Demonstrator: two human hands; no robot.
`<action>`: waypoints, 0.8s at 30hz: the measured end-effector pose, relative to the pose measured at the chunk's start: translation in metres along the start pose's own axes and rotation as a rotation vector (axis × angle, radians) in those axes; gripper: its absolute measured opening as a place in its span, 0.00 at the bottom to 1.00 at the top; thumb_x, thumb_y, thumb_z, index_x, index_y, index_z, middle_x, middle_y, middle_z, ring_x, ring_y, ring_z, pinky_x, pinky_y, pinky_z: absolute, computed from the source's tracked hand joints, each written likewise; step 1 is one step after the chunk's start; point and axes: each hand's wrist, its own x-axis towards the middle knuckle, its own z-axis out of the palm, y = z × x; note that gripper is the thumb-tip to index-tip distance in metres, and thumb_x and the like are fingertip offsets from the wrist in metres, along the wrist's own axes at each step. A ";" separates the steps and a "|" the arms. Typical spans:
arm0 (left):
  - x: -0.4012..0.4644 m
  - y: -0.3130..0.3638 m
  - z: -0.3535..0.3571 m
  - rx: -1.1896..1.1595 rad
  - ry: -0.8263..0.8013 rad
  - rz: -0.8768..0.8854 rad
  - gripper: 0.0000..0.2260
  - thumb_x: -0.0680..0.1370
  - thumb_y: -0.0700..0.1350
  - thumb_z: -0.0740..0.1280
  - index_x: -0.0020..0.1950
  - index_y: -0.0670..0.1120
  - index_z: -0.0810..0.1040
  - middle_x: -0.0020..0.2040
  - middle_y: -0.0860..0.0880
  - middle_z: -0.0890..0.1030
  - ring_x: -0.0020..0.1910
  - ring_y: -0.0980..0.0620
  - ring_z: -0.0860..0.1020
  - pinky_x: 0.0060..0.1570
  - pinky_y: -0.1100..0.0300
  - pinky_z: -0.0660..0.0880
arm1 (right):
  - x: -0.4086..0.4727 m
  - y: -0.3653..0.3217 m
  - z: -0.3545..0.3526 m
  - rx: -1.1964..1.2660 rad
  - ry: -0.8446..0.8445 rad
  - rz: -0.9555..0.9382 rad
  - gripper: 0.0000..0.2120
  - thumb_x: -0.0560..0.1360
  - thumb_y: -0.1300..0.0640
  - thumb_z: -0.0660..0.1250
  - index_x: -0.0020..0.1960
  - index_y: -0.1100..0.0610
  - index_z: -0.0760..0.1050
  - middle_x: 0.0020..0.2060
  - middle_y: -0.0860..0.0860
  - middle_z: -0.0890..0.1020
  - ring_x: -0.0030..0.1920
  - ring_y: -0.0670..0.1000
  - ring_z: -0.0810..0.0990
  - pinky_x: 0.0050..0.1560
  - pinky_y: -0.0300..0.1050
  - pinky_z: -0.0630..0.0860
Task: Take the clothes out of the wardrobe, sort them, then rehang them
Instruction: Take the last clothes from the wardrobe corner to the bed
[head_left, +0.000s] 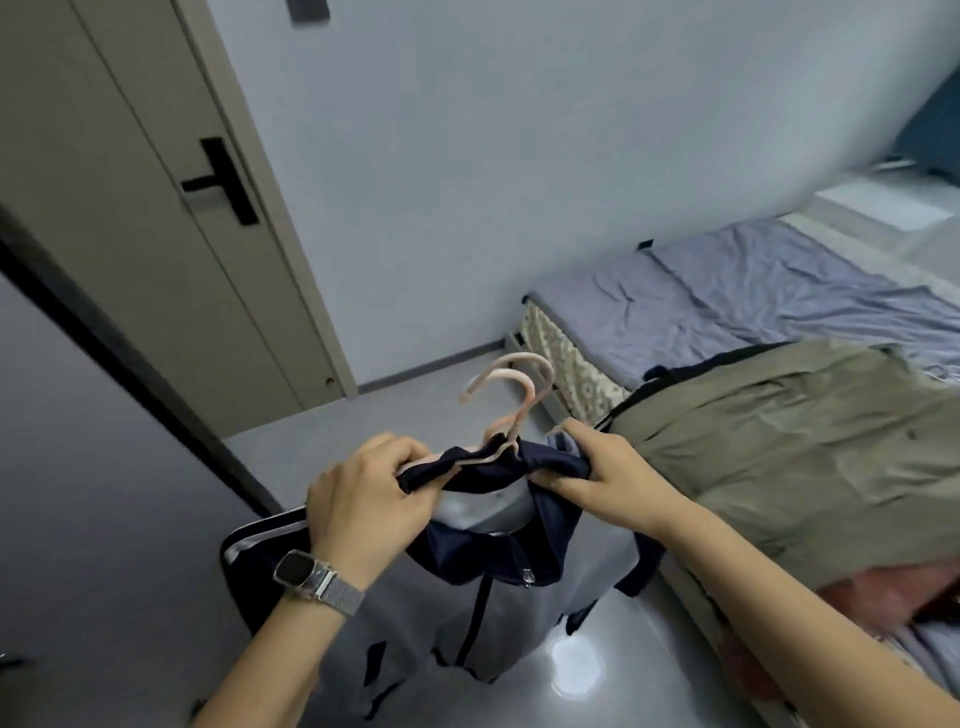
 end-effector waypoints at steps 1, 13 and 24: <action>0.009 0.016 0.012 -0.022 -0.008 0.031 0.14 0.67 0.64 0.62 0.36 0.54 0.77 0.33 0.57 0.75 0.36 0.52 0.77 0.32 0.60 0.68 | -0.004 0.012 -0.015 0.022 0.049 0.027 0.18 0.67 0.35 0.64 0.42 0.50 0.70 0.33 0.47 0.76 0.35 0.48 0.75 0.39 0.51 0.73; 0.135 0.161 0.158 -0.343 -0.277 0.271 0.12 0.67 0.62 0.65 0.36 0.54 0.76 0.37 0.57 0.77 0.37 0.57 0.76 0.35 0.54 0.74 | -0.010 0.136 -0.160 -0.155 0.324 0.369 0.22 0.67 0.36 0.67 0.40 0.52 0.64 0.30 0.47 0.73 0.33 0.50 0.73 0.35 0.49 0.67; 0.271 0.313 0.282 -0.471 -0.455 0.690 0.13 0.65 0.65 0.60 0.39 0.58 0.76 0.36 0.64 0.77 0.39 0.61 0.76 0.36 0.63 0.72 | -0.005 0.220 -0.270 0.474 0.594 0.566 0.28 0.70 0.32 0.57 0.39 0.59 0.71 0.26 0.41 0.69 0.29 0.41 0.66 0.36 0.36 0.63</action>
